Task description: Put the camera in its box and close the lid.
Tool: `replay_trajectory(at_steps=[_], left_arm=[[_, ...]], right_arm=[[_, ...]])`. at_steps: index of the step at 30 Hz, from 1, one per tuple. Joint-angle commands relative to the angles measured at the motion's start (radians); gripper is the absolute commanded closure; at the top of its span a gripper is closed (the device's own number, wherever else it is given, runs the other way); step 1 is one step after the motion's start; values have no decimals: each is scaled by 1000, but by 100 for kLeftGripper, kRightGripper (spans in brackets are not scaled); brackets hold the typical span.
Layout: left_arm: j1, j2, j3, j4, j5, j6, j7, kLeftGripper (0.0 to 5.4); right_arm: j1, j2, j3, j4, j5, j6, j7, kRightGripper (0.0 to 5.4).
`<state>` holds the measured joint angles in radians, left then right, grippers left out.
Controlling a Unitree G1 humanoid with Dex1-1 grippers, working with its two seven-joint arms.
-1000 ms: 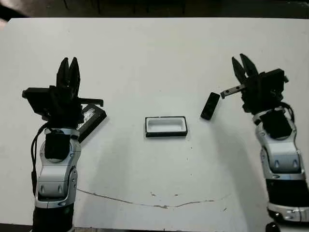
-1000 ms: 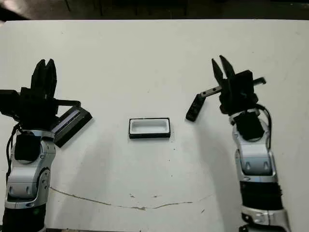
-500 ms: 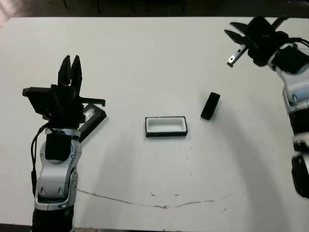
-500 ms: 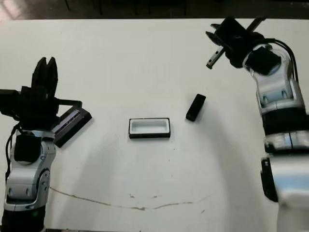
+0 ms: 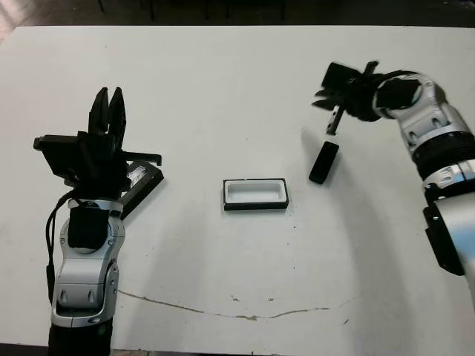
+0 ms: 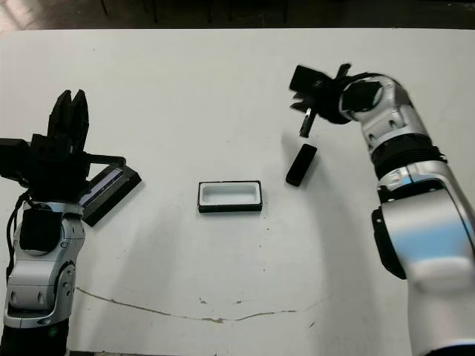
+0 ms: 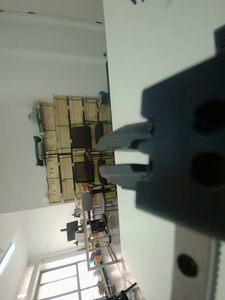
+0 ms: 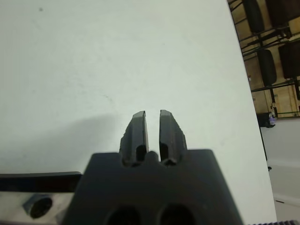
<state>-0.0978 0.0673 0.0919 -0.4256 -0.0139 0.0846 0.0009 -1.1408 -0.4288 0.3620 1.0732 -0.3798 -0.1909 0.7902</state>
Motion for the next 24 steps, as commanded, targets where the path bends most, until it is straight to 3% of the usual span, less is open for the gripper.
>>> replay_trajectory(at_steps=[1, 8, 16, 24], left_arm=[[26, -1, -5, -3, 2, 19, 2, 538], [28, 2, -8, 1, 11, 18, 4, 538], [24, 2, -15, 0, 17, 25, 7, 538], [31, 5, -4, -2, 1, 31, 0, 538]], right_arm=[[45, 13, 32, 11, -26, -6, 23, 540], [61, 23, 62, 24, -44, 34, 96, 540], [80, 5, 73, 4, -47, 32, 172, 540], [147, -89, 74, -176, -40, 36, 278, 540]])
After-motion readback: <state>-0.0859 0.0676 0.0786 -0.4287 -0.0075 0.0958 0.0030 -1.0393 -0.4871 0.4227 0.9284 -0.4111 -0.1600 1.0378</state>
